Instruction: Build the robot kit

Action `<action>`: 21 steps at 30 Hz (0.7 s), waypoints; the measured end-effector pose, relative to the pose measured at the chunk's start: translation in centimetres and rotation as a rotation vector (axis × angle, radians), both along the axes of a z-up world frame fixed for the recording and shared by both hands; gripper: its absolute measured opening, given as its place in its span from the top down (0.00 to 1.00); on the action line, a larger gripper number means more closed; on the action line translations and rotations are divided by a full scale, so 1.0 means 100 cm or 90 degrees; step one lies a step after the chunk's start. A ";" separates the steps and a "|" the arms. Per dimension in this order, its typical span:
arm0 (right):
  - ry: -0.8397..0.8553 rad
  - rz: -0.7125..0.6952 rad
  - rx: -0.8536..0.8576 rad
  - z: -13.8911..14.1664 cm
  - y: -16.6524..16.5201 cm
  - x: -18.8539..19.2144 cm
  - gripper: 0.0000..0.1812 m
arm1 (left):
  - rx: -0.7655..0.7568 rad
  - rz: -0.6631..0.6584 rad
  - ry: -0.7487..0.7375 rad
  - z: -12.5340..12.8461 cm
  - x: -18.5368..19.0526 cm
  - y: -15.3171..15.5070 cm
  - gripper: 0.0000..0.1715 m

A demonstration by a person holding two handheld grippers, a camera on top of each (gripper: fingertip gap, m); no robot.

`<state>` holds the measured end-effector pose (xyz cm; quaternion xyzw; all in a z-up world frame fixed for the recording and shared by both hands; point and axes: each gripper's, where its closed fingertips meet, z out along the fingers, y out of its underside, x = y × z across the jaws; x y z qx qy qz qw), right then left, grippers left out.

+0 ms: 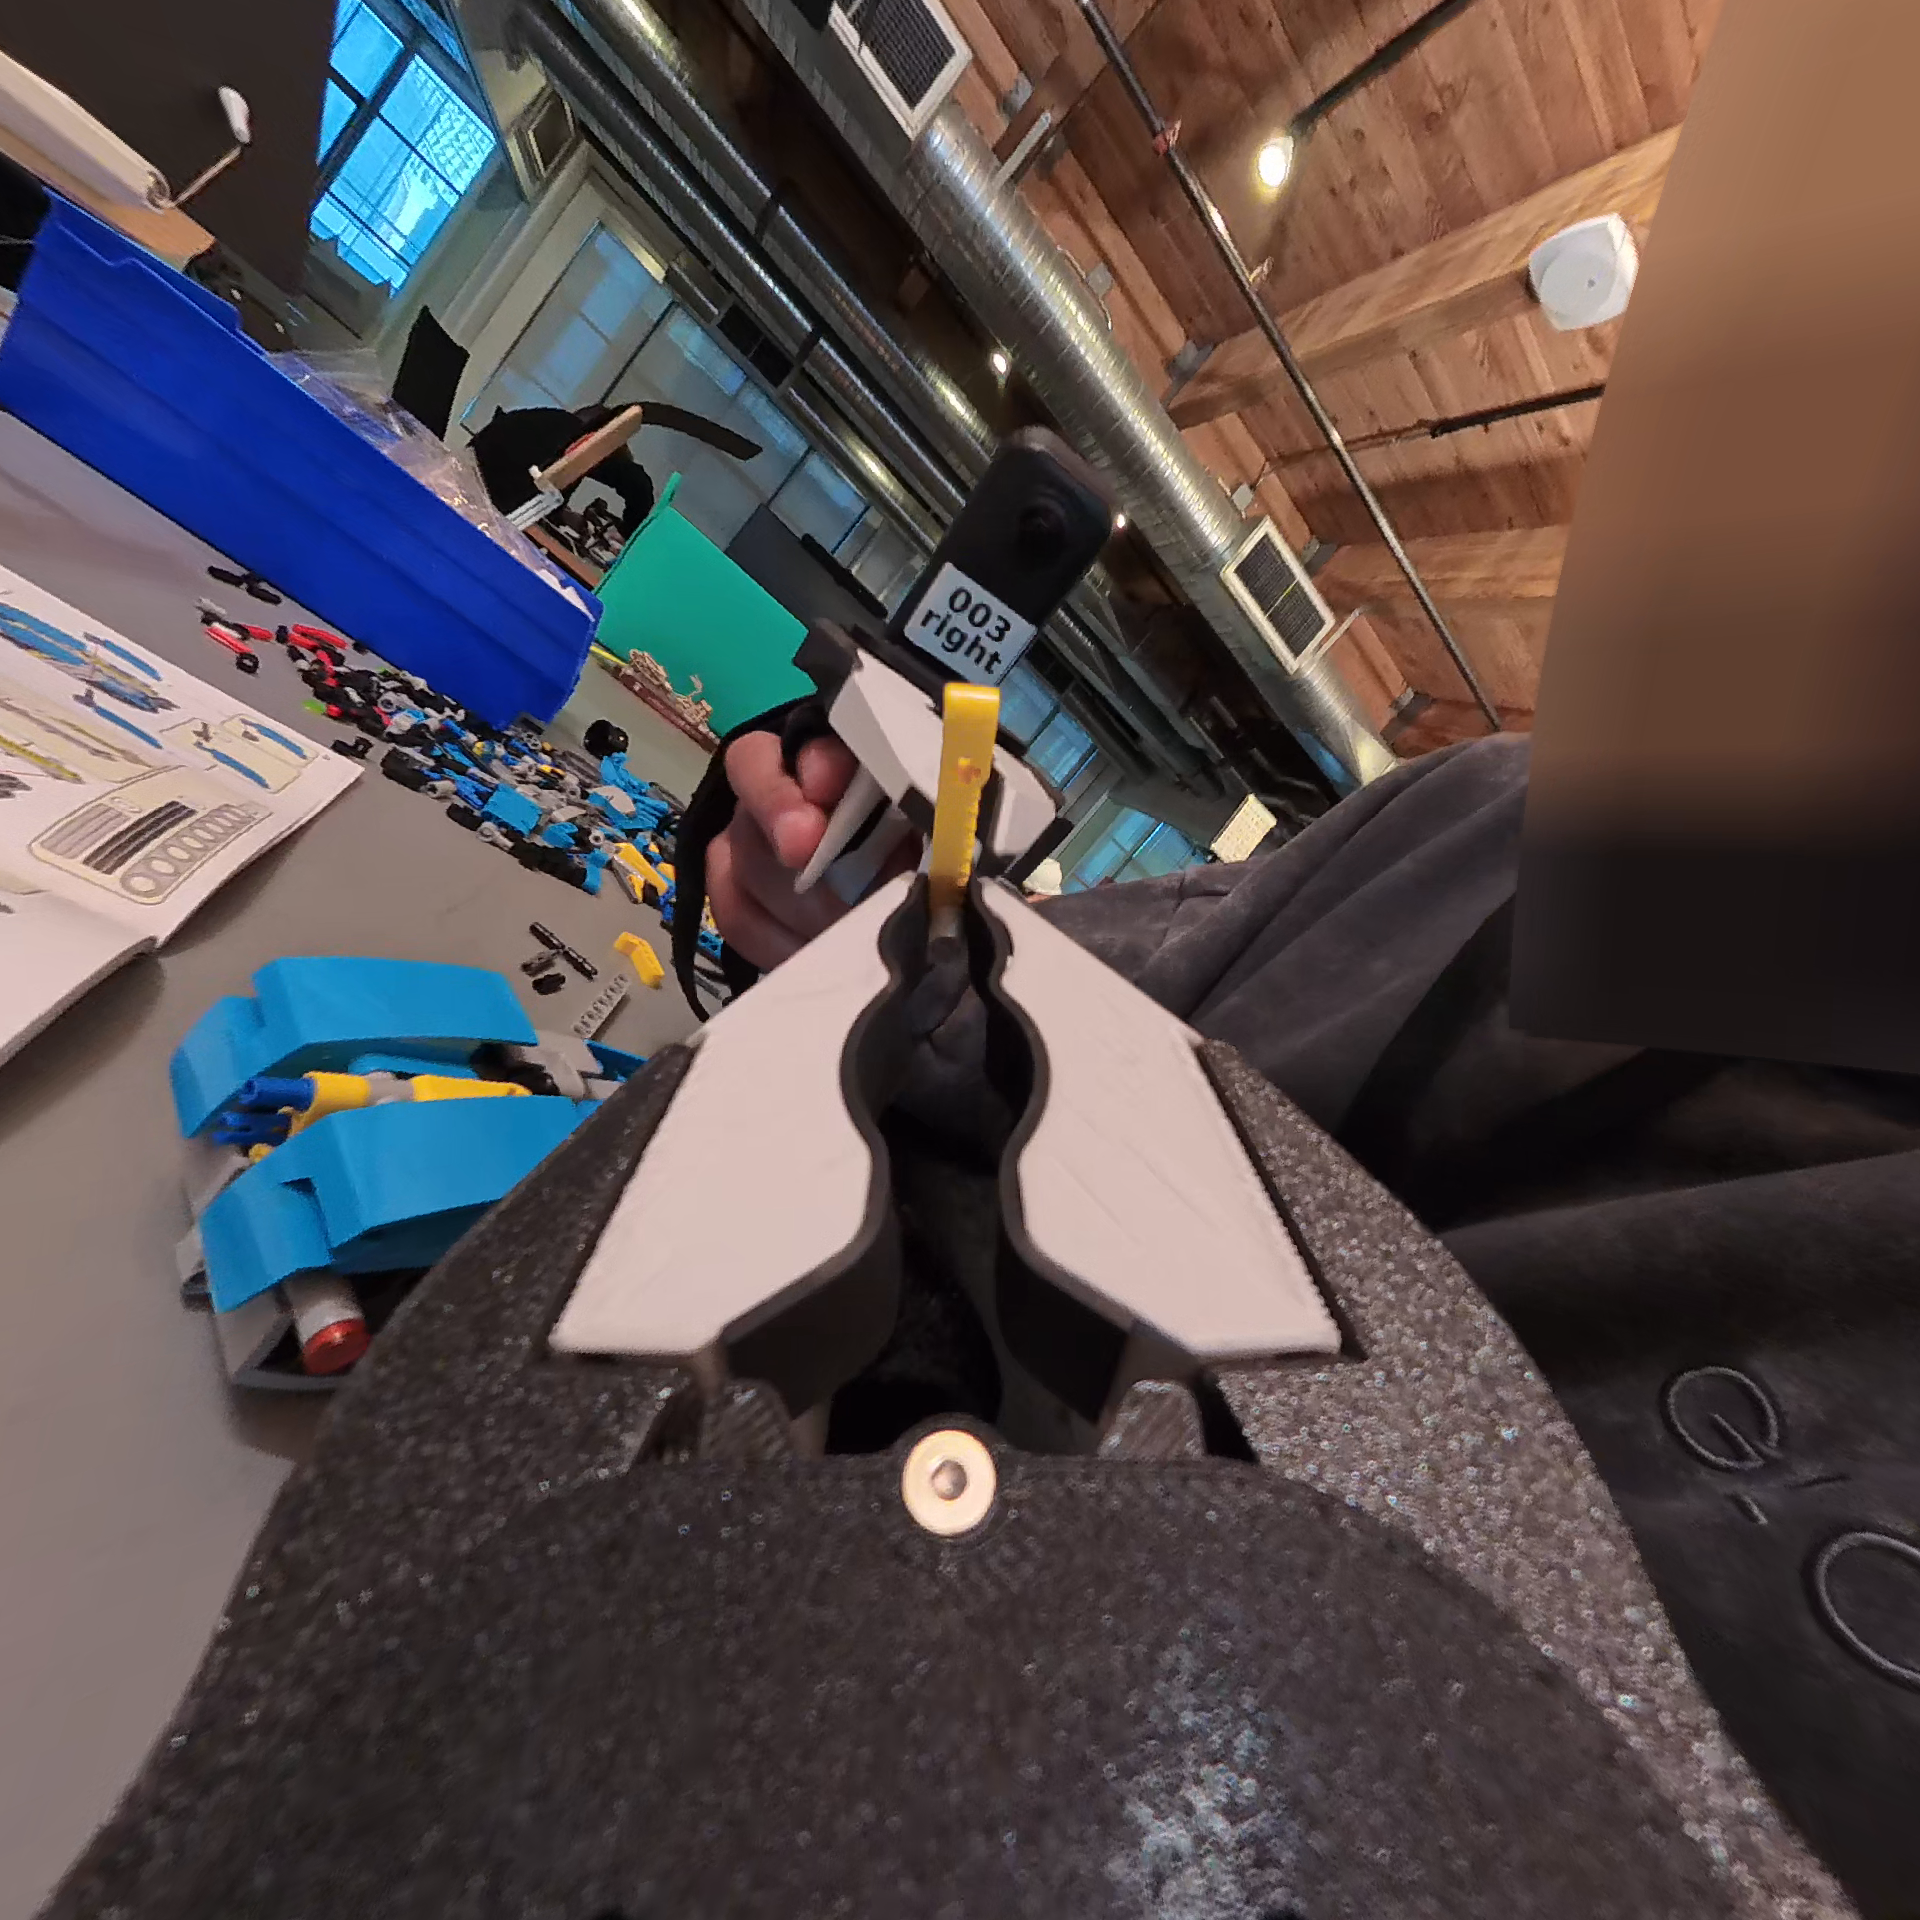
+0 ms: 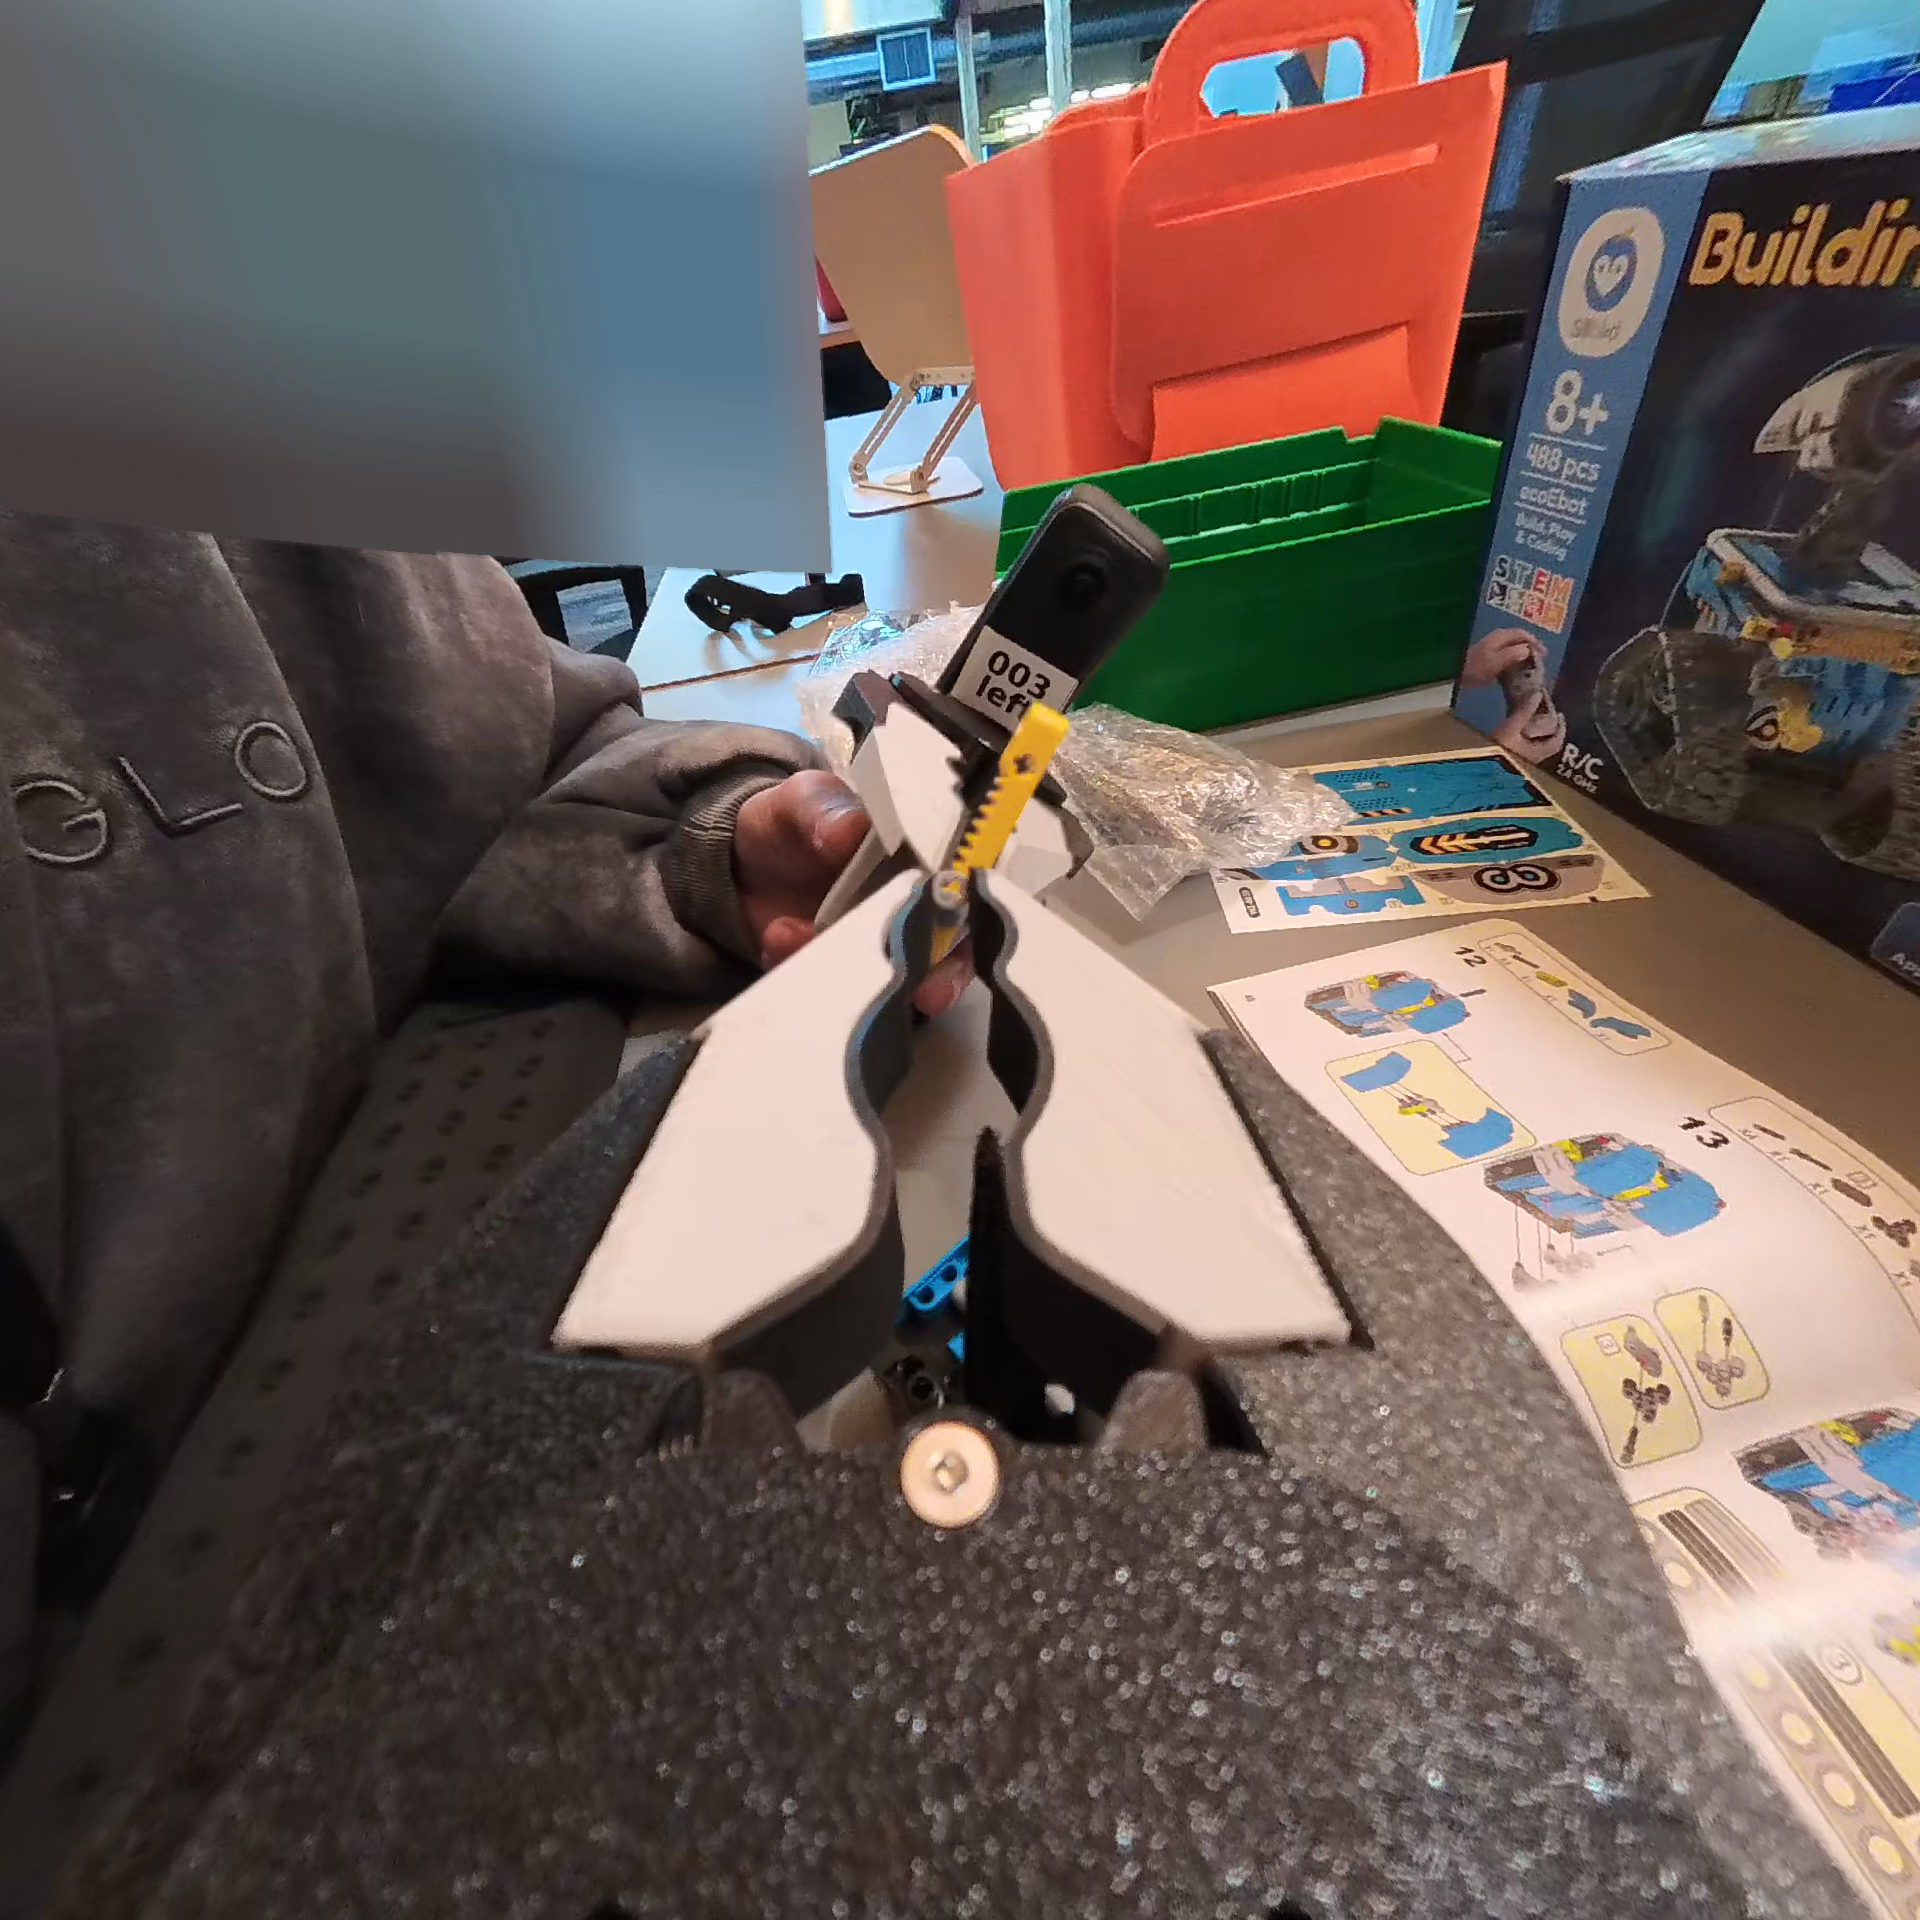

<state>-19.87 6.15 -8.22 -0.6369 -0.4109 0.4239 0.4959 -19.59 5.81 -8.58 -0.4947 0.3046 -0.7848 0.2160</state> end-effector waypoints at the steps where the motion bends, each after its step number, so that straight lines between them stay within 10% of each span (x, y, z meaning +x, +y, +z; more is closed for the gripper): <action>1: -0.004 0.000 0.000 -0.001 0.000 0.000 0.97 | -0.006 0.000 -0.003 0.001 -0.001 0.001 0.97; 21: 0.100 0.061 -0.047 0.008 -0.008 -0.004 0.97 | -0.056 -0.038 -0.064 0.012 -0.005 -0.006 0.97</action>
